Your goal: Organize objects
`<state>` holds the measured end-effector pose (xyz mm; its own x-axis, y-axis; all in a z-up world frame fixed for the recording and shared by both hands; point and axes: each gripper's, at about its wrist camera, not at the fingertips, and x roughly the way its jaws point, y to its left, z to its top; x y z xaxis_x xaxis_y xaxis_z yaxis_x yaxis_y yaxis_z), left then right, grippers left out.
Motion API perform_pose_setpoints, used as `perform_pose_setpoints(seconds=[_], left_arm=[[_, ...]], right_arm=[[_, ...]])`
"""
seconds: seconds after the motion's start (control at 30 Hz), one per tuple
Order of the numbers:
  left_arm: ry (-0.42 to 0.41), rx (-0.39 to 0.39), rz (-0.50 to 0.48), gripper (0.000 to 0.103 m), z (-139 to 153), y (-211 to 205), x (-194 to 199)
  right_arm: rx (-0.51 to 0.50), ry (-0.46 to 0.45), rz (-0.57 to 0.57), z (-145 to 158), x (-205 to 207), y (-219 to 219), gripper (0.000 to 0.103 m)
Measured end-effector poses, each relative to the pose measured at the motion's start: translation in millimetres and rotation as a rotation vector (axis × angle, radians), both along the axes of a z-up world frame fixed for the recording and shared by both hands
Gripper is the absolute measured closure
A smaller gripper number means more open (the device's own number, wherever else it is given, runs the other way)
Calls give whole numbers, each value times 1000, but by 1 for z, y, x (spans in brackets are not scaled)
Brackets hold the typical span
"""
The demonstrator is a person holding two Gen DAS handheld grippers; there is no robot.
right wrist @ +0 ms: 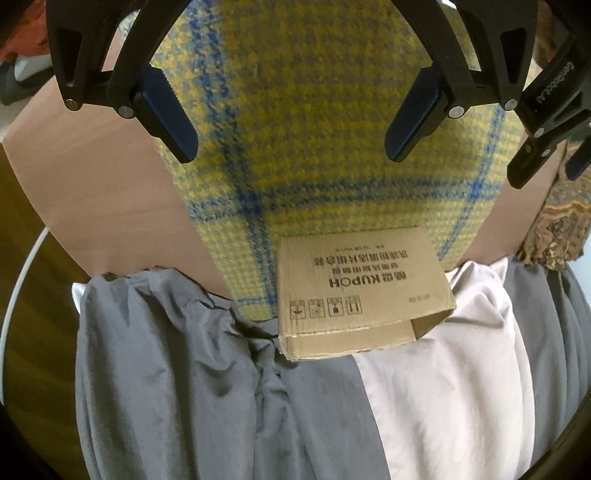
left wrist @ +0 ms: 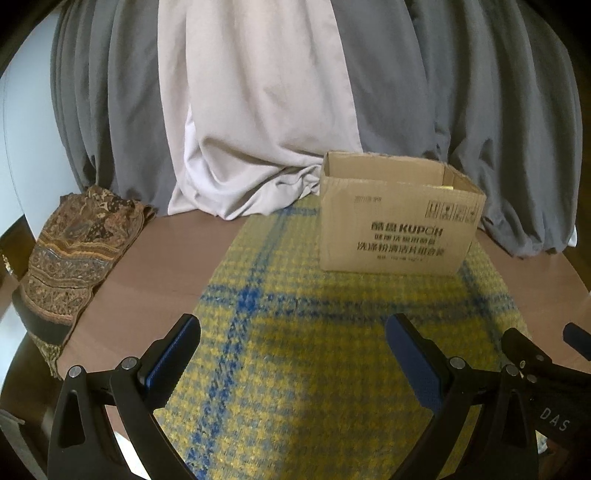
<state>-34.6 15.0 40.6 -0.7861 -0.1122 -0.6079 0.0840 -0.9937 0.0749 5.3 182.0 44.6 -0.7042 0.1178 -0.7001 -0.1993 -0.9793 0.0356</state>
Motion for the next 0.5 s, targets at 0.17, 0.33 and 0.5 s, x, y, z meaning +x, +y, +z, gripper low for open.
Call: perform_pose_setpoints(seconds=[0.17, 0.33, 0.5], left_arm=[[-30, -3, 19, 0, -15, -5, 6], [-69, 2, 29, 0, -29, -9, 9], [-88, -2, 44, 0, -38, -13, 10]], right_arm=[[31, 8, -16, -6, 10, -1, 1], [42, 1, -24, -12, 13, 0, 1], [53, -9, -19, -16, 13, -2, 1]])
